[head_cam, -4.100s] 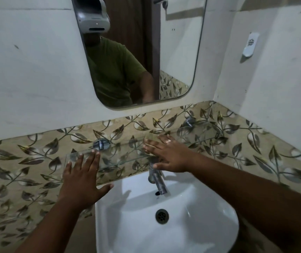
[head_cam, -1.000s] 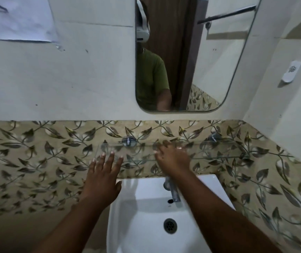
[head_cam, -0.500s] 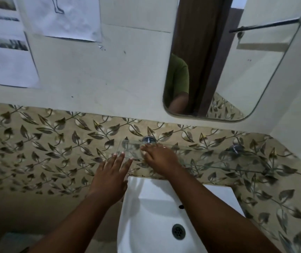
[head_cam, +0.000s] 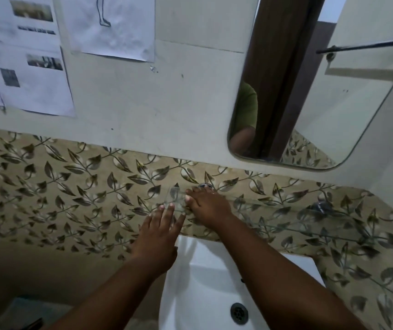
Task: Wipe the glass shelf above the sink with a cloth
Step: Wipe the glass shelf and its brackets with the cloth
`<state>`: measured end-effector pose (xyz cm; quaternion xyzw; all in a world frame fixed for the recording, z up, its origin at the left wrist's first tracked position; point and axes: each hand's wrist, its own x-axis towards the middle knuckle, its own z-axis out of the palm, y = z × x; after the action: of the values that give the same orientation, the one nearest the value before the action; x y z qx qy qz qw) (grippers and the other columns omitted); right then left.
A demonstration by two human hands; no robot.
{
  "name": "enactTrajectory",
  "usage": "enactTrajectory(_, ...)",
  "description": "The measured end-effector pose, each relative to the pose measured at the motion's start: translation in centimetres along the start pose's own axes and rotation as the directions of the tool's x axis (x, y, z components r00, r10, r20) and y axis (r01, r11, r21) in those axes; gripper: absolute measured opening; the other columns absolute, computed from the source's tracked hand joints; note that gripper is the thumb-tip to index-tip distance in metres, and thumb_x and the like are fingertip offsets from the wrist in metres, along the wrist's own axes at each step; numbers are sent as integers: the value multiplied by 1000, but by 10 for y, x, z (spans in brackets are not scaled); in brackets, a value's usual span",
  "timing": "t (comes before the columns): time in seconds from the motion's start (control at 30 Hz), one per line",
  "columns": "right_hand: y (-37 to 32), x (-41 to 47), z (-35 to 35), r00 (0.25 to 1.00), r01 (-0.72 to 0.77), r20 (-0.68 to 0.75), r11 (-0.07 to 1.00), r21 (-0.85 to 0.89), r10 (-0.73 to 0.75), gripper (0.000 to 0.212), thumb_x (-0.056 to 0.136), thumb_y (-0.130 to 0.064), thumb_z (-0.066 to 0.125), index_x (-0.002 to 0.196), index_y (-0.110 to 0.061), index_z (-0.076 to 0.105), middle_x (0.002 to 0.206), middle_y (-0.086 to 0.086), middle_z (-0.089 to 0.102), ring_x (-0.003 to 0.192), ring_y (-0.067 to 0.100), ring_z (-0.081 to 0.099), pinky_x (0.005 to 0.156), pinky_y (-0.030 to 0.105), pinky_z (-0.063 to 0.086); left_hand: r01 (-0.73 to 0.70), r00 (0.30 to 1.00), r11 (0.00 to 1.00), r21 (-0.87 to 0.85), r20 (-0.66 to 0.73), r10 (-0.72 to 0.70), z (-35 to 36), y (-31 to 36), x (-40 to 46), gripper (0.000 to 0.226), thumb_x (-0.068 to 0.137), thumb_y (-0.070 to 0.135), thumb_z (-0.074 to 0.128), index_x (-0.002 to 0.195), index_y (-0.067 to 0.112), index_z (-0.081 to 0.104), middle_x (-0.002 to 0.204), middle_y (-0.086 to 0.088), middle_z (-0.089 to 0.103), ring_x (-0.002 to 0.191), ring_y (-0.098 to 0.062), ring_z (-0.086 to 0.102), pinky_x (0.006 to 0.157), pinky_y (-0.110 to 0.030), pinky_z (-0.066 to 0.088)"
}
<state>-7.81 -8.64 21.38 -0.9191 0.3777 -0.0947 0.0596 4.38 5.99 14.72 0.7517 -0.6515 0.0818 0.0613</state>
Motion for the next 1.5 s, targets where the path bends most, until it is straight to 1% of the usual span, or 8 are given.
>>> enactTrajectory(0.23,-23,21,9,987,88,130,994,68,-97,52,105,-51,31,154,-33,37,164,-4,30,151,24,22,118,44,22,26,998,999,19,59,-27,13,6,2,96,94,40,51,149,33,-28,152,-19,-43,146,-39,-32,122,-55,-1)
enactTrajectory(0.4,1,25,5,988,111,103,992,56,-116,50,101,-39,40,151,-34,43,161,-4,37,145,21,35,112,41,35,-6,998,1000,11,65,6,16,1,5,90,93,34,51,153,36,-16,150,-17,-48,142,-39,-38,122,-56,-3)
enactTrajectory(0.8,5,22,0,977,143,102,936,323,-185,65,73,-54,39,127,-34,69,144,-7,59,134,11,48,110,32,38,-99,989,992,81,117,89,8,-6,4,76,93,31,50,156,32,6,159,-12,-34,143,-45,-34,120,-58,-4)
enactTrajectory(1.1,-20,30,10,964,174,120,906,387,-236,52,79,-24,47,124,-30,72,141,-7,61,142,13,39,111,34,37,-98,991,994,51,100,93,1,-3,1,69,92,30,52,154,28,22,166,-16,-14,146,-46,-25,120,-59,-1)
enactTrajectory(1.23,17,17,6,972,131,122,896,423,-200,41,85,-16,55,118,-29,75,138,-6,63,134,10,49,115,37,37,-164,986,982,92,53,160,11,-8,-8,77,91,28,48,157,30,8,161,-9,-23,148,-33,-23,119,-57,-7)
enactTrajectory(1.37,9,18,2,986,92,110,956,279,-128,47,92,-39,45,135,-36,62,150,-9,51,140,16,43,112,40,36,-79,997,995,62,-6,80,14,-2,-15,81,89,31,50,158,24,9,166,-13,-6,153,-35,-4,116,-54,-9)
enactTrajectory(1.43,-15,20,6,983,128,112,981,149,-145,51,95,-48,47,145,-39,50,158,-9,40,146,21,32,115,44,31,-41,999,996,76,18,40,16,-1,-16,80,95,36,43,158,18,-2,163,-13,-15,152,-33,-11,116,-52,-14)
enactTrajectory(1.5,-33,16,13,976,191,95,980,50,-195,58,93,-49,55,149,-41,42,162,-10,33,150,22,24,117,47,24,-3,999,998,67,-35,5,12,-2,-15,77,94,39,42,157,10,10,163,-16,-4,152,-33,-2,119,-48,-14)
